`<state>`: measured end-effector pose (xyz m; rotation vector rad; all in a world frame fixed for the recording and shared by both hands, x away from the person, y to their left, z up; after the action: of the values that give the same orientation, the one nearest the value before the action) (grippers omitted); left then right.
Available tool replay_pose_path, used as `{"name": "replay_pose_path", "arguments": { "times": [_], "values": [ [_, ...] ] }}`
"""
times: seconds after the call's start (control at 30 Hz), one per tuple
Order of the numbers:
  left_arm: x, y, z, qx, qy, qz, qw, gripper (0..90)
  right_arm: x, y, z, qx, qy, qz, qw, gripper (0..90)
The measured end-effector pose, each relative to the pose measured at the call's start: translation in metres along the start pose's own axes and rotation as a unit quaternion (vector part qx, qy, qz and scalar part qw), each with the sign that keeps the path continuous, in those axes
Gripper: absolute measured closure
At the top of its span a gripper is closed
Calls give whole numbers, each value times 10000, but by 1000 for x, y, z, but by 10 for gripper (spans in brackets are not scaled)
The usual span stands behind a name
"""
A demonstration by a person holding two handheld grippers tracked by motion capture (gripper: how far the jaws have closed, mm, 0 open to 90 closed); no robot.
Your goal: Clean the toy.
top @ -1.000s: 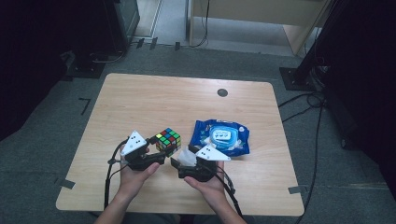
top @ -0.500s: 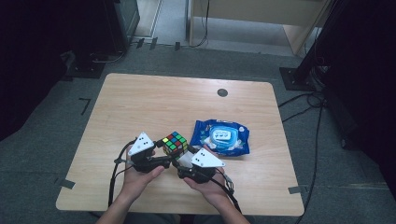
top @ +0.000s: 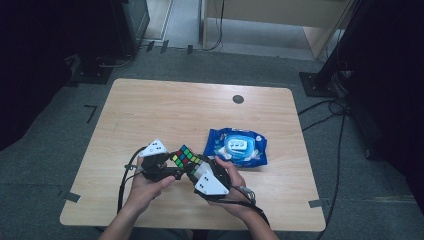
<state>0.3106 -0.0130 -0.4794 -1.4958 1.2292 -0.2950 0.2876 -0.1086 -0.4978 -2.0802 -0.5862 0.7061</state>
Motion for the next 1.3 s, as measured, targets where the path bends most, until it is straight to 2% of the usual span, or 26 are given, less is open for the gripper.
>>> {"name": "replay_pose_path", "arguments": {
  "times": [0.07, 0.17, 0.23, 0.3, 0.37, 0.43, 0.5, 0.57, 0.6, 0.67, 0.73, 0.77, 0.87, 0.97, 1.1, 1.13, 1.3],
  "values": [
    [2, 3, 0, -1, 76, 123, 9999, 316, -1, 0, 1, -230, -43, -2, 9997, 344],
    [5, 4, -1, 5, 63, 171, 9998, 333, -1, 0, 10, -524, -288, -31, 9982, 343],
    [5, 6, 0, 55, 64, 219, 9997, 336, 0, 1, 14, -722, -214, 53, 9971, 342],
    [3, 6, 2, -29, 107, 209, 9997, 340, 0, 2, 13, -459, -306, 40, 9985, 337],
    [0, 5, 5, 19, 17, 162, 9999, 340, 0, 4, 10, -189, -344, 43, 9992, 286],
    [-5, 3, 9, 34, -64, 102, 9999, 341, 0, 14, 5, 138, -451, 241, 9986, 276],
    [-9, 2, 16, 61, -146, 70, 9999, 341, 2, 27, -1, 439, -432, 498, 9969, 277],
    [-11, 1, 22, 81, -247, 24, 9997, 341, 5, 41, -5, 885, -514, 737, 9920, 287],
    [-13, 2, 24, 70, -272, 23, 9996, 341, 8, 49, -7, 1199, -536, 891, 9873, 296],
    [-14, 1, 26, 71, -264, -4, 9996, 341, 12, 61, -9, 1624, -614, 1123, 9784, 313],
    [-16, 1, 27, 90, -251, 2, 9996, 341, 15, 69, -8, 1914, -657, 1377, 9696, 328],
    [-16, 0, 28, 102, -262, -3, 9996, 341, 16, 73, -5, 1976, -716, 1472, 9665, 335],
    [-17, 0, 28, 176, -318, -34, 9993, 341, 18, 78, 1, 2080, -789, 1623, 9613, 344],
    [-19, -2, 28, 174, -292, -86, 9994, 341, 20, 80, 5, 2187, -810, 1651, 9583, 354],
    [-19, -2, 27, 258, -291, -95, 9992, 341, 21, 82, 5, 2537, -806, 1708, 9487, 356],
    [-19, -2, 27, 274, -292, -96, 9992, 341, 21, 82, 4, 2607, -790, 1685, 9473, 370],
    [-19, -2, 28, 297, -355, -110, 9989, 341, 21, 83, 2, 2622, -717, 1697, 9473, 437]
  ]
}}
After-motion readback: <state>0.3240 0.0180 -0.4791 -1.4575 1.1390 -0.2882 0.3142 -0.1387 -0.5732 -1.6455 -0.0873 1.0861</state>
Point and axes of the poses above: each handheld gripper's, and its own axes: x roughly forward along the jaws, y roughly out of its underside, z roughly to its left, the point moved 8 cm from there along x, roughly forward along the jaws, and after that the axes turned 4 degrees about -z, right-handed, at the moved point
